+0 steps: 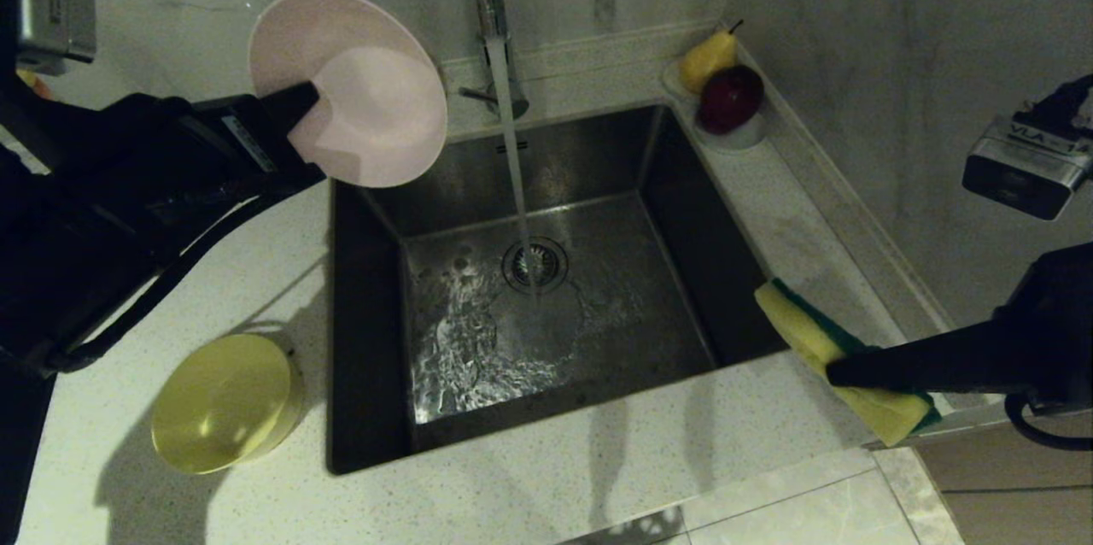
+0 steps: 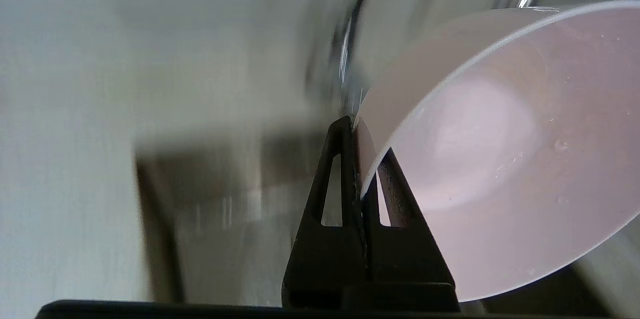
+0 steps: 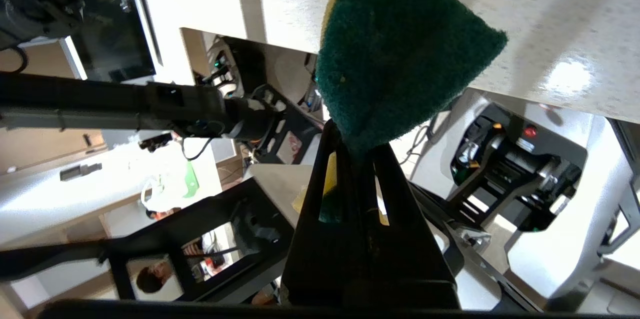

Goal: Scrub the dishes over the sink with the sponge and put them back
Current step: Wipe the bowl

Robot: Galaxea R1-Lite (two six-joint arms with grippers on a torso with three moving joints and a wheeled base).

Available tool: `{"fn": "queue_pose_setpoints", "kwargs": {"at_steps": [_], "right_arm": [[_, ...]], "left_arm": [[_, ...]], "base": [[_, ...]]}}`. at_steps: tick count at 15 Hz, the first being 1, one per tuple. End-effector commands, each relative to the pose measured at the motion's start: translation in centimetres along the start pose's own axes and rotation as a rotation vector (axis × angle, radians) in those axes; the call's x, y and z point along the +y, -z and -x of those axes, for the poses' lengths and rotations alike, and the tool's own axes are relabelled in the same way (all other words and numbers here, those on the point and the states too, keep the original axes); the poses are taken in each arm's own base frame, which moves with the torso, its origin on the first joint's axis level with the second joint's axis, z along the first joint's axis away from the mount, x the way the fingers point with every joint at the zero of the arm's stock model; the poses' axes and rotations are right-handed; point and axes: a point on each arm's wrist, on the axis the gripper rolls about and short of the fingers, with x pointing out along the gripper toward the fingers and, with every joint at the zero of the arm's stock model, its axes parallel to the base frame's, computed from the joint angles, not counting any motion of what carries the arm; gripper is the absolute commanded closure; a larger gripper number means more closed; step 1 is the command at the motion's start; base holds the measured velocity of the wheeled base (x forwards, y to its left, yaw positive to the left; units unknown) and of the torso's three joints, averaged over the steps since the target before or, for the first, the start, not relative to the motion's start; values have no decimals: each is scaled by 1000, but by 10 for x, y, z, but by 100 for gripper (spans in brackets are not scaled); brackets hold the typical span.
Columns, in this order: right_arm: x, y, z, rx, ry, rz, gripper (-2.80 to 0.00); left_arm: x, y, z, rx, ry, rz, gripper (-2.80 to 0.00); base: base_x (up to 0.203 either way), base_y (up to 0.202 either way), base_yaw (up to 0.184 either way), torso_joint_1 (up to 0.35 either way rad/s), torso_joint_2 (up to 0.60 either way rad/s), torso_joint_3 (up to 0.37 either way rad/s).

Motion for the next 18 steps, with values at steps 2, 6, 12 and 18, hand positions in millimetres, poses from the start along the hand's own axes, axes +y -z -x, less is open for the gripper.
{"fn": "queue_pose_setpoints", "kwargs": {"at_steps": [2,6,12,18], "right_arm": [[13,0,7,-11,-47,35,0],[28,-10,4,-12,-97,75,0],[58,-21,-20,55,-191,138,0],[63,-37,-59,112,-190,137,0]], "left_arm": [[1,-5,11,332,-53,87,0],[-4,-15,8,528,-76,188,0],[-43,24,-2,712,89,192,0],[-70,57,-27,676,39,172,0]], "base": [[0,0,0,0,0,0],[0,0,0,0,0,0],[0,0,0,0,0,0],[0,0,0,0,0,0]]}}
